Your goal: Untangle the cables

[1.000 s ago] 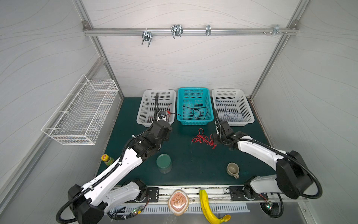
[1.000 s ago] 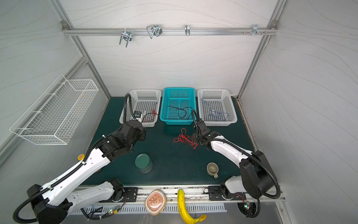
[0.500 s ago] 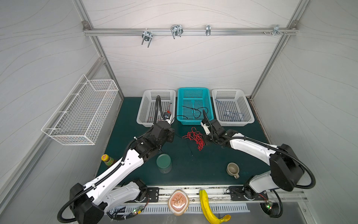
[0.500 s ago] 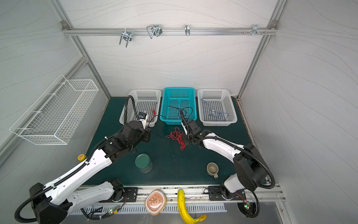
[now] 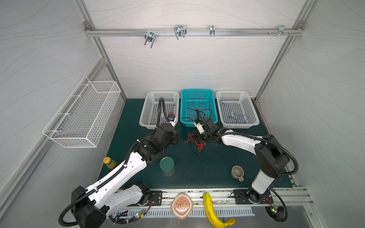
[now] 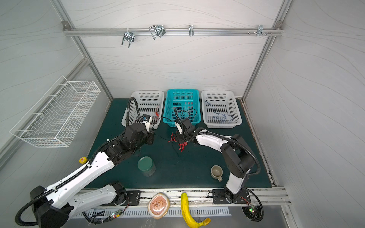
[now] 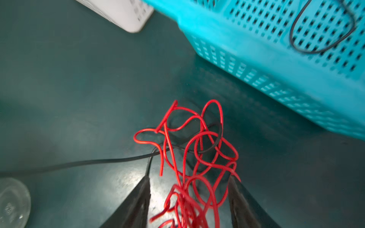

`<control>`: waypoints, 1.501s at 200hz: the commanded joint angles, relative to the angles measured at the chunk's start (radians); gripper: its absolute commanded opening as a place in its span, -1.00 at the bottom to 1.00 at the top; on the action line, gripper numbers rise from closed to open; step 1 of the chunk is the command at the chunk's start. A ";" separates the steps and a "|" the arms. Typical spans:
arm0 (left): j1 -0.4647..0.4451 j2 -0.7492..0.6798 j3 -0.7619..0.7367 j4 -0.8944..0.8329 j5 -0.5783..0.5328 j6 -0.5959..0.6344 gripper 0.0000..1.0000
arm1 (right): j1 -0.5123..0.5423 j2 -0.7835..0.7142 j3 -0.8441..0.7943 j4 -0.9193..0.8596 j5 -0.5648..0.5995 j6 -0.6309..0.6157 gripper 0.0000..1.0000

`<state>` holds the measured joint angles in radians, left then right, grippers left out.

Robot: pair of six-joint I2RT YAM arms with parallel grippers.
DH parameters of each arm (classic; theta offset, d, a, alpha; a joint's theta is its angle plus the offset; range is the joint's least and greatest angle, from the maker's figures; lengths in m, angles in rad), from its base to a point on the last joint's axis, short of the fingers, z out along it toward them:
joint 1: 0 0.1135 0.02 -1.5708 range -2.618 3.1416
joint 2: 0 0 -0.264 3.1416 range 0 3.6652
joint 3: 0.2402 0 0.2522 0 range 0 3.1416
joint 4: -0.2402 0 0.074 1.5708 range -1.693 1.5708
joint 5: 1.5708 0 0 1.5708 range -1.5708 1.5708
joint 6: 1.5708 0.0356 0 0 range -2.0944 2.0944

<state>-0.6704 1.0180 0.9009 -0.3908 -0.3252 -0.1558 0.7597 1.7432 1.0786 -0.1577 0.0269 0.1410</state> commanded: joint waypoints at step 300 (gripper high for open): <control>0.055 -0.009 0.062 -0.137 -0.458 -0.077 -1.00 | -0.348 -0.572 -0.292 -0.140 0.177 0.074 -1.00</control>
<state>-0.6445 1.0260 0.9035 -0.4767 -0.6861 -0.2005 0.4725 1.2194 0.8040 -0.2298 0.1402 0.2008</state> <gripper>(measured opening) 0.051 0.084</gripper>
